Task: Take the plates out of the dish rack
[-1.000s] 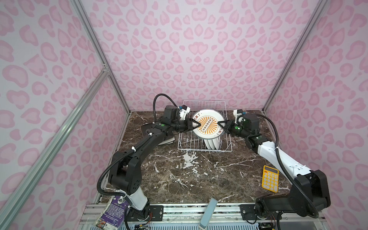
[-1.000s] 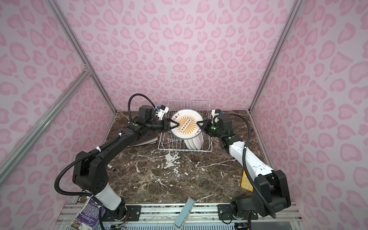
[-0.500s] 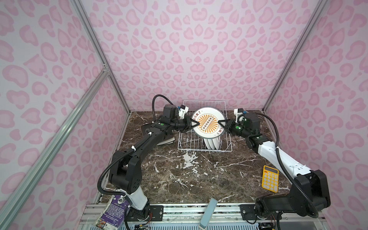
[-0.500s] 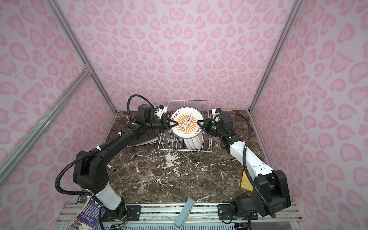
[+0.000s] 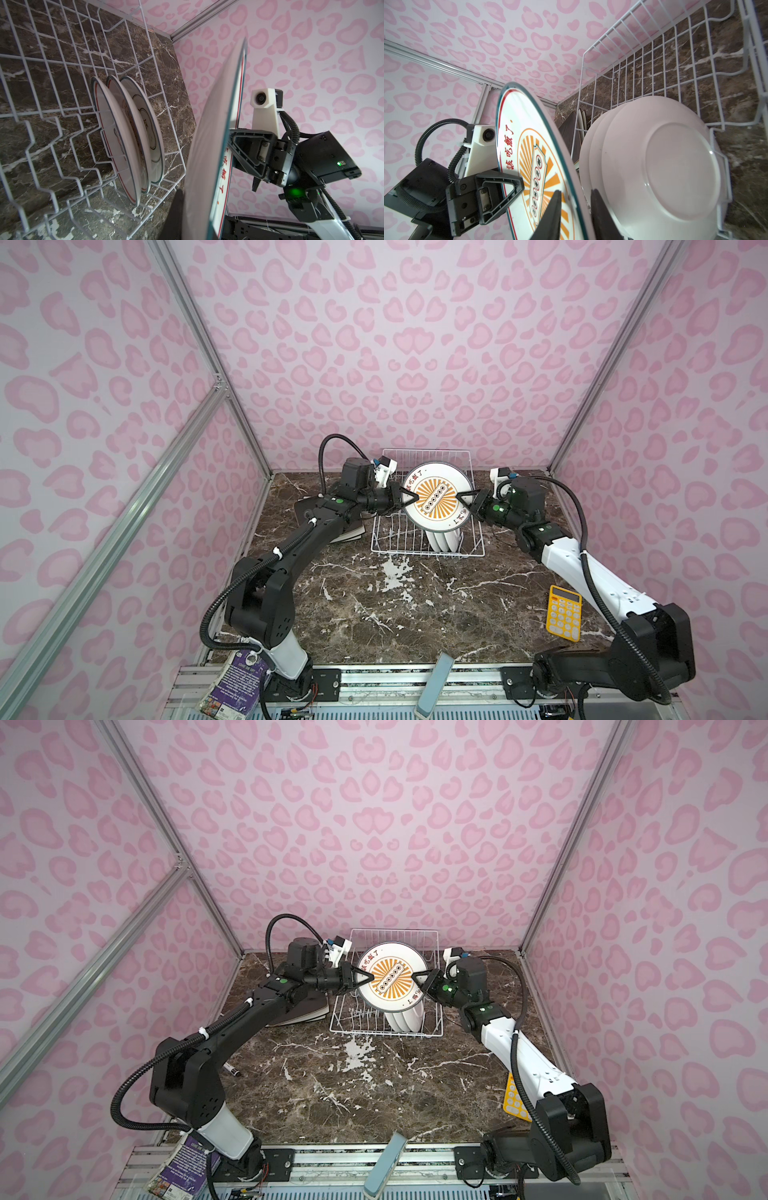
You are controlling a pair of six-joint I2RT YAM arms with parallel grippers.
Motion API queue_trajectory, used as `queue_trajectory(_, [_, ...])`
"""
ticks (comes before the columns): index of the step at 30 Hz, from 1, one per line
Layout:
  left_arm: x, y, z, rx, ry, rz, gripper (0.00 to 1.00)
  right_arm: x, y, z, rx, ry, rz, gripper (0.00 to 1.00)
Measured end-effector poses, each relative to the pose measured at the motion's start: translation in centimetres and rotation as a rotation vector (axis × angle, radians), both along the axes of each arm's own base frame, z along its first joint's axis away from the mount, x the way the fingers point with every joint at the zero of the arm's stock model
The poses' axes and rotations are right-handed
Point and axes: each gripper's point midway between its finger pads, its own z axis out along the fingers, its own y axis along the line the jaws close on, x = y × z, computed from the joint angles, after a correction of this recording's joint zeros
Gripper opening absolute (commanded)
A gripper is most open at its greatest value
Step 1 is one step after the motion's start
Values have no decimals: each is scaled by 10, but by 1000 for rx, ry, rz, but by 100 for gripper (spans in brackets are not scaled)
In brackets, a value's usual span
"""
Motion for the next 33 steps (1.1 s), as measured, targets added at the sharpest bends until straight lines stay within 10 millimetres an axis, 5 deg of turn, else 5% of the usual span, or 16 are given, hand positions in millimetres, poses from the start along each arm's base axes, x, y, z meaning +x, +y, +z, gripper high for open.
queue_trajectory(14, [5, 6, 9, 29, -51, 33, 4, -24, -22, 33, -175, -185, -28, 76])
queue_trajectory(20, [4, 10, 19, 26, -74, 47, 4, -37, -40, 31, -280, -218, -71, 96])
queue_trajectory(33, [-14, 26, 32, 47, -102, 77, 4, -58, -41, 31, -488, -369, -23, 98])
